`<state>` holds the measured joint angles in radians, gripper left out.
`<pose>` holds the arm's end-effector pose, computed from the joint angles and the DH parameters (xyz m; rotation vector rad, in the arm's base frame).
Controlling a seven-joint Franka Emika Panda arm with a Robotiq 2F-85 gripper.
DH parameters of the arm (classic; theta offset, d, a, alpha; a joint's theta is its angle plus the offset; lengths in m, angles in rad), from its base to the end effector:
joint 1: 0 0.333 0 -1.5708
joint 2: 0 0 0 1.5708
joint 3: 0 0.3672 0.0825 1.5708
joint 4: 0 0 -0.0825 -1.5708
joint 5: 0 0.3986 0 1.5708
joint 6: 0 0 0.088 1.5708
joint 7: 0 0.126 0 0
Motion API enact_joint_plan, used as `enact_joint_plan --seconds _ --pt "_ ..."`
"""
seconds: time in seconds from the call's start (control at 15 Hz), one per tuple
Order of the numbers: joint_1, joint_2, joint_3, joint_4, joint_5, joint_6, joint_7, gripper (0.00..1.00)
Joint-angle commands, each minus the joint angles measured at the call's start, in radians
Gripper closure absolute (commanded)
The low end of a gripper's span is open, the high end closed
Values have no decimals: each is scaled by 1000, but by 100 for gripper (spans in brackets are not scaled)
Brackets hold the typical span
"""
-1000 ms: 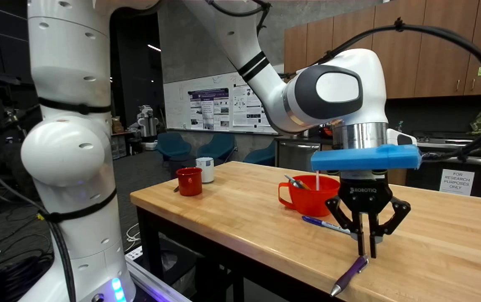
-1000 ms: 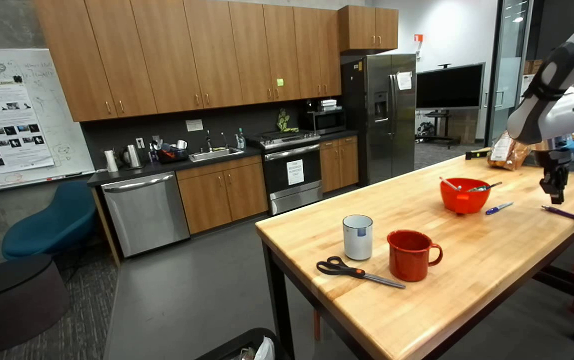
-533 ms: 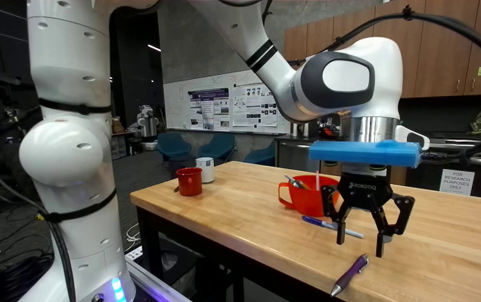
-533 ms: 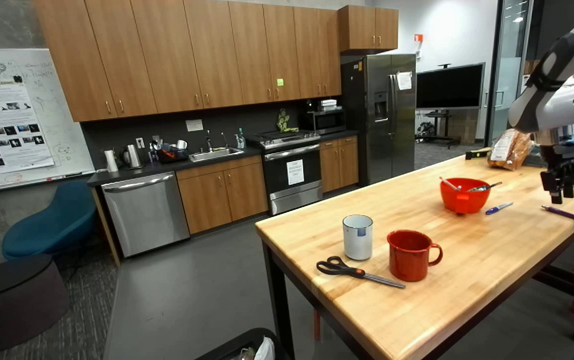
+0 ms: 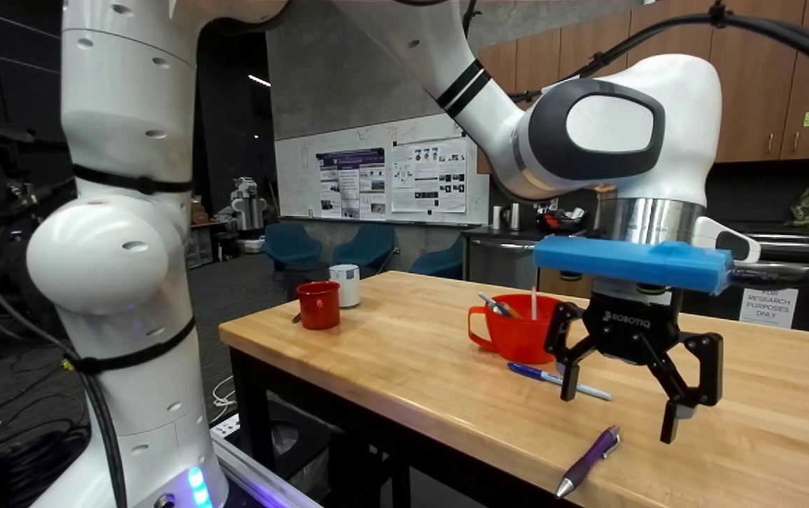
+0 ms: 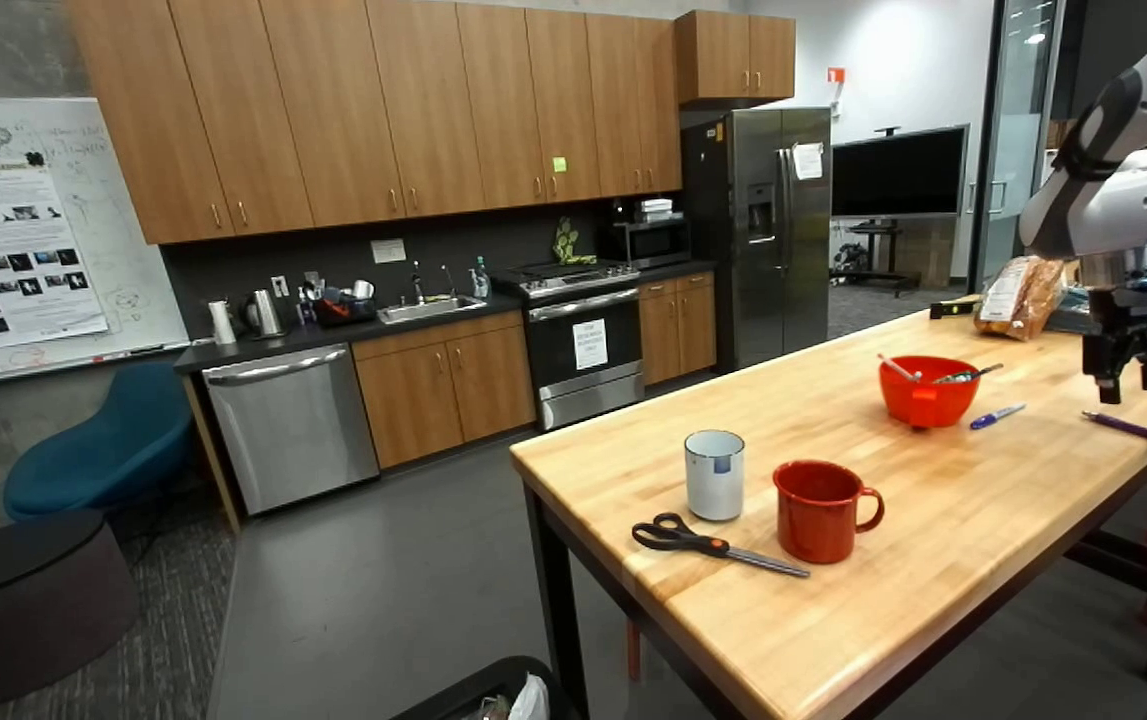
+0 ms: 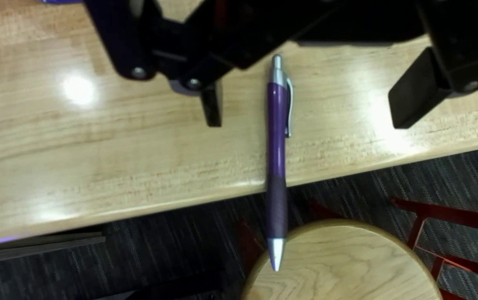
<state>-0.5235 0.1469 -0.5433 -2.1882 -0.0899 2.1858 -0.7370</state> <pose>0.2637 -0.4810 0.3421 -3.0861 0.4242 0.3049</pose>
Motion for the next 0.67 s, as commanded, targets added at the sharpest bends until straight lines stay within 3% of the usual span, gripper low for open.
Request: enact_joint_plan --seconds 0.0,0.6 --pt "-18 32 21 1 -13 19 16 0" --pt "-24 86 39 -2 -35 45 29 0"
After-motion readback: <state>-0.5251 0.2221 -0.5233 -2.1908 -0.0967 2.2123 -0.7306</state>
